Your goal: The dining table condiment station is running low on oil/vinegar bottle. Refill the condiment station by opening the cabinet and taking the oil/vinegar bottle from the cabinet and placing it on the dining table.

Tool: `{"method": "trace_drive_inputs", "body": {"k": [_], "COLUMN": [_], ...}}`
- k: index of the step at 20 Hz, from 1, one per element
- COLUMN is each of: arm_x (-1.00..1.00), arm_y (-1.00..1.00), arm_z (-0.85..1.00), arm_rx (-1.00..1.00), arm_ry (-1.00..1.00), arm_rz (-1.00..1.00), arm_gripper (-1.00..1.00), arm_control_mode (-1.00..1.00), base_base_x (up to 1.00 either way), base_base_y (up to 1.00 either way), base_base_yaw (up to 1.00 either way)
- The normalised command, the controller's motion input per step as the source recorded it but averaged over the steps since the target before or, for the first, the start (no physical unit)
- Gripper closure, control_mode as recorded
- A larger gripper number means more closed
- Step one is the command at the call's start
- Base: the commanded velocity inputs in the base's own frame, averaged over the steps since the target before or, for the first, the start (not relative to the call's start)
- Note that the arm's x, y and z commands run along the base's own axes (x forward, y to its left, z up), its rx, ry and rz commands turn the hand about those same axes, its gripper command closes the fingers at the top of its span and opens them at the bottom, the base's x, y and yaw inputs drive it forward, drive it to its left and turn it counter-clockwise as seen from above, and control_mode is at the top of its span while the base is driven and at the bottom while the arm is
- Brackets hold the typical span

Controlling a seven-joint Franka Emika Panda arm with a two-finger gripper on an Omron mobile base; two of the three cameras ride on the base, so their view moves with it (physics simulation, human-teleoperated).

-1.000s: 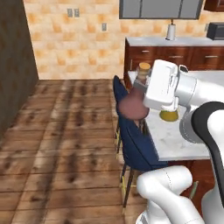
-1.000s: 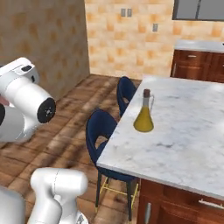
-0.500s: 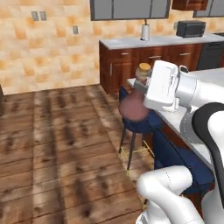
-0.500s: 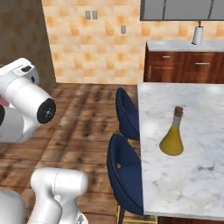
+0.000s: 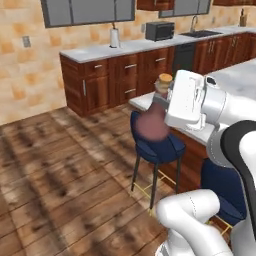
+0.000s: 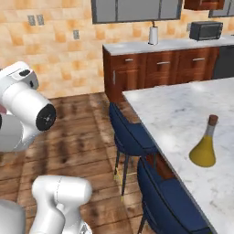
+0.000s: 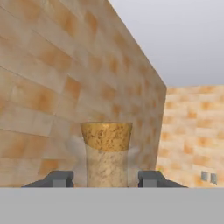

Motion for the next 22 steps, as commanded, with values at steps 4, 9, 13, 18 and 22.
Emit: {"method": "trace_drive_inputs", "body": {"k": [4,9,13,18,22], "arm_x": [0.00,0.00,0.00,0.00,0.00], "arm_y": [0.00,0.00,0.00,0.00,0.00], "arm_z": [0.00,0.00,0.00,0.00,0.00], "arm_rx": [0.00,0.00,0.00,0.00,0.00], "arm_ry": [0.00,0.00,0.00,0.00,0.00], "arm_rz": [0.00,0.00,0.00,0.00,0.00], "arm_gripper": [1.00,1.00,1.00,1.00,1.00], "arm_control_mode": [1.00,1.00,1.00,1.00,1.00], "base_base_x": [0.69,0.75,0.86,0.86,0.88], "base_base_y": [0.97,0.93,0.88,0.95,0.95], "base_base_yaw": [-0.67,-0.69,-0.70,-0.67,-0.66]}}
